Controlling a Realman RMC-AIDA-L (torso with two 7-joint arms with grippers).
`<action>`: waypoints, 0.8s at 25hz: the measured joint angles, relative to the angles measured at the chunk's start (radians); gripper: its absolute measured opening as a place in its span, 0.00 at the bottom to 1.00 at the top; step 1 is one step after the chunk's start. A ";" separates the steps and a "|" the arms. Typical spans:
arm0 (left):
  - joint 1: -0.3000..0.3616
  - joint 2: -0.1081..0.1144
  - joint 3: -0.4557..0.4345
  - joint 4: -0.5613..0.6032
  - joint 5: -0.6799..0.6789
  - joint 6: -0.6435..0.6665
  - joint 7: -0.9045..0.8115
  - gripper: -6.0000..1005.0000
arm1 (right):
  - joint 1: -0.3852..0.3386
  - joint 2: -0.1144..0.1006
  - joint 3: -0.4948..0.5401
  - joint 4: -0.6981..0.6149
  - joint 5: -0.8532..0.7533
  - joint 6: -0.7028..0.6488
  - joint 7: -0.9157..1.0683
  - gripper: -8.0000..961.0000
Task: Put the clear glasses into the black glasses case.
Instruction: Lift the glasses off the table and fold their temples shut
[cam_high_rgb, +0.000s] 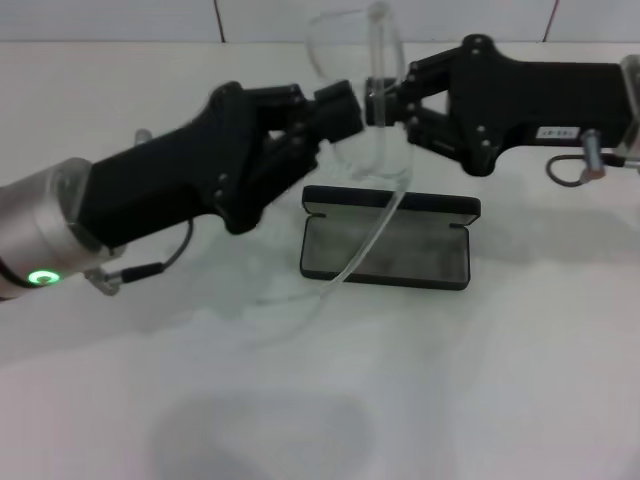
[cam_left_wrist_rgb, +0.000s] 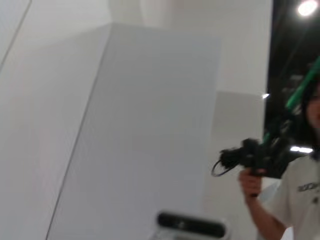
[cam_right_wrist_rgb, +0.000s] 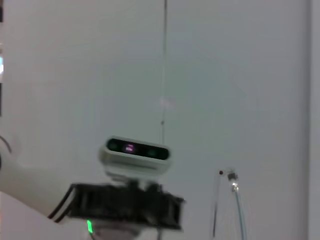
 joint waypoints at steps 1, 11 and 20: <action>0.001 0.005 -0.024 0.001 -0.001 0.025 -0.001 0.10 | -0.005 -0.002 0.008 0.001 0.001 0.000 -0.001 0.10; 0.034 0.050 -0.172 -0.019 0.012 0.046 -0.013 0.09 | -0.072 -0.006 0.187 0.040 0.070 -0.105 -0.055 0.10; 0.034 0.056 -0.177 -0.060 0.146 0.014 0.020 0.08 | -0.076 -0.018 0.359 0.117 0.238 -0.294 -0.077 0.10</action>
